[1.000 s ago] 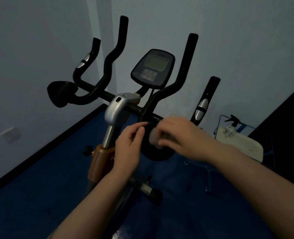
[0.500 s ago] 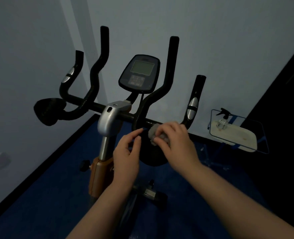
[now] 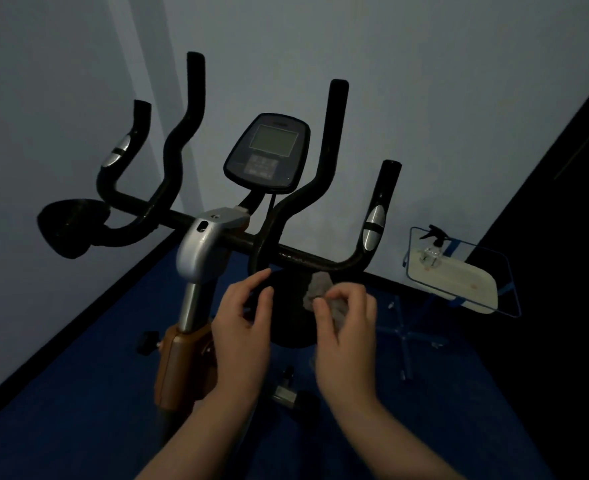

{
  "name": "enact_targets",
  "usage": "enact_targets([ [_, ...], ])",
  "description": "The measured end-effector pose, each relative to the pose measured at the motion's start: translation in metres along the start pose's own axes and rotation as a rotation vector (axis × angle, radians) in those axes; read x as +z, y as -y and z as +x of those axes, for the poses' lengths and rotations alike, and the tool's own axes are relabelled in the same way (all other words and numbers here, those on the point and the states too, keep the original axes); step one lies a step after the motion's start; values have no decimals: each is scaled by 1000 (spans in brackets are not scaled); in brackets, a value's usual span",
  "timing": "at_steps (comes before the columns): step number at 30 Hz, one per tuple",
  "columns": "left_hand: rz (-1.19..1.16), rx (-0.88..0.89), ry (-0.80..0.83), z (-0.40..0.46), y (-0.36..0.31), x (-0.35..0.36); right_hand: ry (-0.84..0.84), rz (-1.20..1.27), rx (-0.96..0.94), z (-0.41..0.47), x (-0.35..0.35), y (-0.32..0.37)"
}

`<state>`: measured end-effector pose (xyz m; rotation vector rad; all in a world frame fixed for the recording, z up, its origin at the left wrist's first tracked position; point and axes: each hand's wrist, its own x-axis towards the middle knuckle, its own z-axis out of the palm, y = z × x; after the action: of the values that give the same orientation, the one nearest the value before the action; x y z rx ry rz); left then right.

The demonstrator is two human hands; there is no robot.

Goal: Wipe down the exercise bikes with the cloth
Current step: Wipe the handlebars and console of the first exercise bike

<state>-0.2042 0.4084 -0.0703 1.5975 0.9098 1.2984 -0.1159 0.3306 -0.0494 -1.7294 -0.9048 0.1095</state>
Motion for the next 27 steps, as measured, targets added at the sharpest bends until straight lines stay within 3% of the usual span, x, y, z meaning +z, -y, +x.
enact_targets([
  [5, 53, 36, -105, -5, 3, 12, 217, -93, 62, 55, 9, 8],
  [12, 170, 81, -140, -9, 5, 16, 307, -220, -154, 44, -10, -5],
  [18, 269, 62, -218, -10, 0, 20, 615, -277, -227, 97, 25, 18],
  [23, 264, 15, -279, -12, -7, 24, 531, -195, -256, 74, -8, -8],
  [27, 306, 5, -307, -11, -14, 21, 596, -251, -359, 90, 12, 8],
])
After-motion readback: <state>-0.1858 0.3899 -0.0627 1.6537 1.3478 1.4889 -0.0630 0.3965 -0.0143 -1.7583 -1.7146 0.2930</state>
